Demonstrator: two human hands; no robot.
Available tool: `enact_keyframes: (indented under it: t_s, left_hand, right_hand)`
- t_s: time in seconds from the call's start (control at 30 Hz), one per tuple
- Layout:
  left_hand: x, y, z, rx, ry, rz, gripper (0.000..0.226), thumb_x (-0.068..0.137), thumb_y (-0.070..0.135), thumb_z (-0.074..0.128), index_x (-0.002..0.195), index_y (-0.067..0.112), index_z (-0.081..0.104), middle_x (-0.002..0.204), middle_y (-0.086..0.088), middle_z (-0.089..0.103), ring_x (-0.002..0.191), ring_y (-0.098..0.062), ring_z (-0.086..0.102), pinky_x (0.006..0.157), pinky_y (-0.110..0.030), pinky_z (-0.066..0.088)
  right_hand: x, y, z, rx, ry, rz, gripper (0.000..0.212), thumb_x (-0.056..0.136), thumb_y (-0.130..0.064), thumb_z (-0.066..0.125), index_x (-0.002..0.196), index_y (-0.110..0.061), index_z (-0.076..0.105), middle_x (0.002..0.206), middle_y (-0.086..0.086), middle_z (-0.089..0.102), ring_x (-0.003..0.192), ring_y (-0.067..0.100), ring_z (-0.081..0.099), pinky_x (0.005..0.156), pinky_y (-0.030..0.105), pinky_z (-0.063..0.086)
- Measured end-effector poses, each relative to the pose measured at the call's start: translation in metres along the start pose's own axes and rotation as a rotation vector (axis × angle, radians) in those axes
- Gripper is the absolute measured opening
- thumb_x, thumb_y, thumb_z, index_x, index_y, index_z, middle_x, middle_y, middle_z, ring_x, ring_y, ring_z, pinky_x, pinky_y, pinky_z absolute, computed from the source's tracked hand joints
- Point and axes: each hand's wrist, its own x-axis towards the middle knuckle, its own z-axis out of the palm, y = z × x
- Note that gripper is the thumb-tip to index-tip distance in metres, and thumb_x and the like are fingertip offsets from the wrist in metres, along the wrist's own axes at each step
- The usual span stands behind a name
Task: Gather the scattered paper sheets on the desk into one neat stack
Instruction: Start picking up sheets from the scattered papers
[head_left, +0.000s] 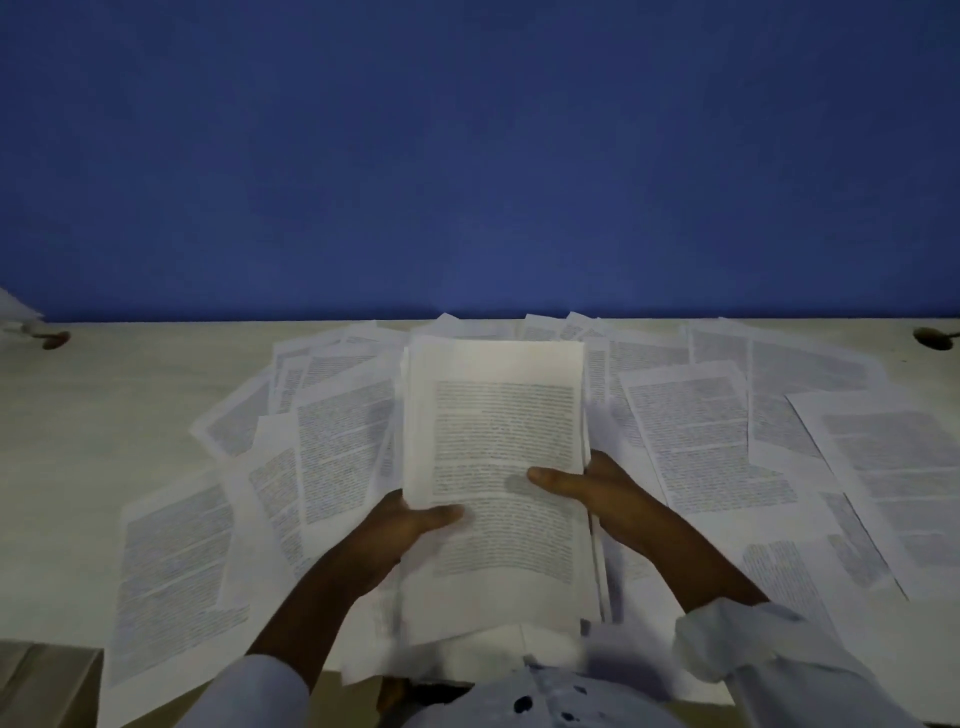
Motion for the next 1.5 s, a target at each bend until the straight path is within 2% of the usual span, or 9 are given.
enact_keyframes:
  t_s: [0.1,0.27,0.4,0.57,0.8,1.03,1.13,1.3,1.5]
  left_hand:
    - [0.001,0.006,-0.003,-0.056,0.150,0.023,0.026,0.085,0.008,0.071,0.108,0.021,0.069,0.101,0.007,0.075,0.094,-0.009,0.071,0.092,-0.030,0.053]
    - [-0.012,0.003,-0.027,-0.195,0.096,0.047,0.035,0.087,0.001,0.064,0.121,0.012,0.065,0.117,-0.005,0.071,0.109,-0.021,0.067,0.093,-0.031,0.052]
    - [-0.024,-0.005,-0.048,-0.199,0.115,0.067,0.032,0.090,0.003,0.063,0.120,0.014,0.064,0.112,-0.001,0.073,0.099,-0.014,0.071,0.079,-0.022,0.057]
    - [-0.045,-0.021,-0.096,-0.221,0.160,0.080,0.039,0.088,0.013,0.068,0.126,0.017,0.063,0.122,-0.002,0.069,0.113,-0.021,0.065,0.103,-0.042,0.047]
    - [-0.083,-0.037,-0.157,-0.274,0.141,0.098,0.045,0.090,0.022,0.064,0.134,0.016,0.057,0.126,-0.004,0.067,0.118,-0.024,0.062,0.108,-0.048,0.041]
    - [-0.110,-0.052,-0.201,-0.460,0.097,0.052,0.033,0.099,0.029,0.047,0.128,0.017,0.060,0.126,-0.009,0.066,0.114,-0.027,0.065,0.099,-0.043,0.050]
    - [-0.122,-0.053,-0.211,-0.584,0.132,0.025,0.035,0.099,0.030,0.047,0.128,0.015,0.060,0.125,-0.012,0.066,0.112,-0.029,0.065,0.084,-0.037,0.058]
    - [-0.138,-0.057,-0.224,-0.662,0.114,-0.011,0.039,0.099,0.031,0.048,0.131,0.011,0.058,0.123,-0.015,0.067,0.108,-0.031,0.067,0.078,-0.036,0.059]
    - [-0.139,-0.054,-0.214,-0.753,0.083,-0.013,0.038,0.100,0.028,0.046,0.131,0.008,0.057,0.123,-0.018,0.066,0.104,-0.032,0.068,0.077,-0.038,0.059]
  right_hand:
    - [0.011,0.001,0.010,0.001,0.091,-0.026,0.039,0.079,-0.019,0.077,0.116,-0.022,0.067,0.113,-0.003,0.073,0.100,0.010,0.070,0.085,0.024,0.055]
    - [0.010,0.007,0.026,0.031,0.132,-0.057,0.044,0.080,-0.028,0.077,0.123,-0.023,0.066,0.118,-0.007,0.070,0.109,0.008,0.066,0.098,0.027,0.048]
    - [0.009,0.011,0.069,-0.022,0.161,-0.083,0.036,0.080,-0.019,0.078,0.115,-0.022,0.068,0.111,-0.007,0.073,0.100,0.006,0.069,0.083,0.017,0.053]
    - [0.009,0.014,0.114,0.002,0.509,-0.170,0.023,0.076,-0.012,0.082,0.092,-0.004,0.069,0.090,0.006,0.074,0.081,0.013,0.070,0.070,0.018,0.053]
    - [-0.009,0.017,0.179,-0.008,0.489,-0.157,0.014,0.083,-0.013,0.075,0.077,-0.003,0.068,0.060,-0.009,0.068,0.054,-0.002,0.059,0.053,0.010,0.045]
    - [-0.011,0.022,0.214,-0.136,0.401,-0.134,0.015,0.094,-0.014,0.061,0.102,-0.018,0.073,0.095,0.002,0.076,0.082,0.012,0.072,0.066,0.021,0.055]
    - [-0.001,0.017,0.207,-0.300,0.499,-0.199,0.020,0.092,-0.008,0.060,0.094,-0.023,0.073,0.093,0.005,0.075,0.091,0.029,0.070,0.082,0.039,0.057]
    - [0.022,-0.040,0.221,-0.813,0.646,-0.482,0.029,0.086,0.004,0.056,0.075,-0.020,0.066,0.108,0.011,0.068,0.104,0.030,0.061,0.095,0.029,0.041]
    - [0.043,-0.042,0.322,-1.236,0.101,-0.816,0.032,0.083,-0.015,0.041,0.064,-0.025,0.064,0.144,0.005,0.050,0.145,0.028,0.027,0.119,0.056,0.008]
